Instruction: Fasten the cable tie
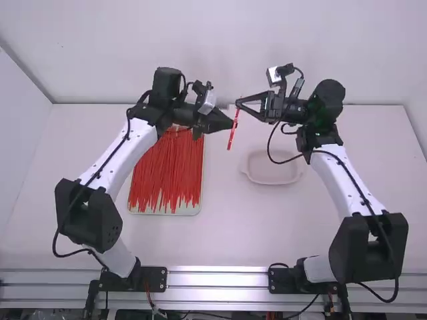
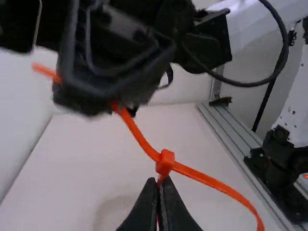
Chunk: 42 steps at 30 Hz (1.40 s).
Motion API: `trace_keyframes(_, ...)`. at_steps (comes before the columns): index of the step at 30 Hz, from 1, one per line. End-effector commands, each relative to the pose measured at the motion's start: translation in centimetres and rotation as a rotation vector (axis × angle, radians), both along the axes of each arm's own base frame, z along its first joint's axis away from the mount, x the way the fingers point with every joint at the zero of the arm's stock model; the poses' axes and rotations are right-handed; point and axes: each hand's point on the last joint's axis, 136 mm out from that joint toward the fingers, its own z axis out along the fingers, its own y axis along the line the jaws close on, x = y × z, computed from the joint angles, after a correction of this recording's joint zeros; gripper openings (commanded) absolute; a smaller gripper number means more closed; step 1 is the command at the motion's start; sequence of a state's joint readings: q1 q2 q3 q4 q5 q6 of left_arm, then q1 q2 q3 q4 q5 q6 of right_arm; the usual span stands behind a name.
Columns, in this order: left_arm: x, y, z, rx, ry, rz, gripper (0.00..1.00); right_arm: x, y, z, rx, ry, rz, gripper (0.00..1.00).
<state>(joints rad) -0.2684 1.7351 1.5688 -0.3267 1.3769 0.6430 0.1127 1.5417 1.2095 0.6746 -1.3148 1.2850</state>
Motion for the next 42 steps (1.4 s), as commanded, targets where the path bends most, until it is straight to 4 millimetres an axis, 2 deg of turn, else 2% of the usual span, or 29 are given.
trace_keyframes(1,1.0,-0.1,-3.7,0.084,0.007,0.062,0.02,-0.1,-1.0,3.0,0.03,-0.057,-0.044,0.0)
trace_keyframes(2,1.0,-0.1,-3.9,0.087,0.011,0.063,0.02,-0.1,-1.0,3.0,0.031,-0.059,-0.044,0.0)
trace_keyframes(5,0.2,-0.1,-6.4,0.114,0.083,0.058,0.02,-0.5,-1.0,4.0,0.049,-0.09,-0.039,0.0)
trace_keyframes(7,0.0,0.0,-7.3,0.122,0.11,0.059,0.02,-0.6,-1.1,4.3,0.053,-0.101,-0.039,0.0)
trace_keyframes(13,-0.6,0.2,-10.4,0.143,0.251,0.079,0.02,-0.3,-2.2,4.8,0.063,-0.118,-0.064,0.0)
trace_keyframes(17,-0.8,0.2,-11.6,0.142,0.308,0.088,0.02,-0.4,-2.1,4.8,0.059,-0.136,-0.063,0.0)
trace_keyframes(20,-0.6,0.1,-11.5,0.134,0.338,0.1,0.02,-0.7,-1.7,4.8,0.058,-0.145,-0.049,0.0)
trace_keyframes(24,0.3,-0.1,-10.4,0.105,0.337,0.116,0.02,-0.9,-1.2,4.8,0.056,-0.169,-0.038,0.0)
trace_keyframes(27,0.0,-0.3,-8.8,0.063,0.322,0.082,0.02,-0.9,-1.4,4.8,0.052,-0.176,-0.04,0.0)
trace_keyframes(28,-0.2,-0.3,-7.6,0.032,0.306,0.054,0.02,-0.9,-1.7,4.6,0.044,-0.177,-0.036,0.09)
trace_keyframes(32,0.4,0.1,-5.1,-0.014,0.303,0.059,0.02,-1.1,-2.5,4.1,0.017,-0.202,-0.021,0.3)
trace_keyframes(33,0.4,0.3,-3.9,-0.034,0.299,0.057,0.02,-1.0,-2.8,3.9,0.005,-0.211,-0.019,0.42)
trace_keyframes(34,0.4,0.4,-3.8,-0.036,0.298,0.057,0.02,-1.0,-2.9,3.8,0.004,-0.211,-0.019,0.44)
trace_keyframes(36,-0.1,0.5,-1.8,-0.063,0.277,0.03,0.02,-0.7,-3.4,3.1,-0.013,-0.195,-0.019,0.57)
trace_keyframes(38,-0.7,0.4,-0.3,-0.082,0.249,0.005,0.02,-0.6,-3.6,2.4,-0.026,-0.17,-0.012,0.63)
trace_keyframes(42,-1.2,0.5,2.4,-0.121,0.206,-0.003,0.02,-0.8,-3.1,1.3,-0.041,-0.153,0.017,0.64)
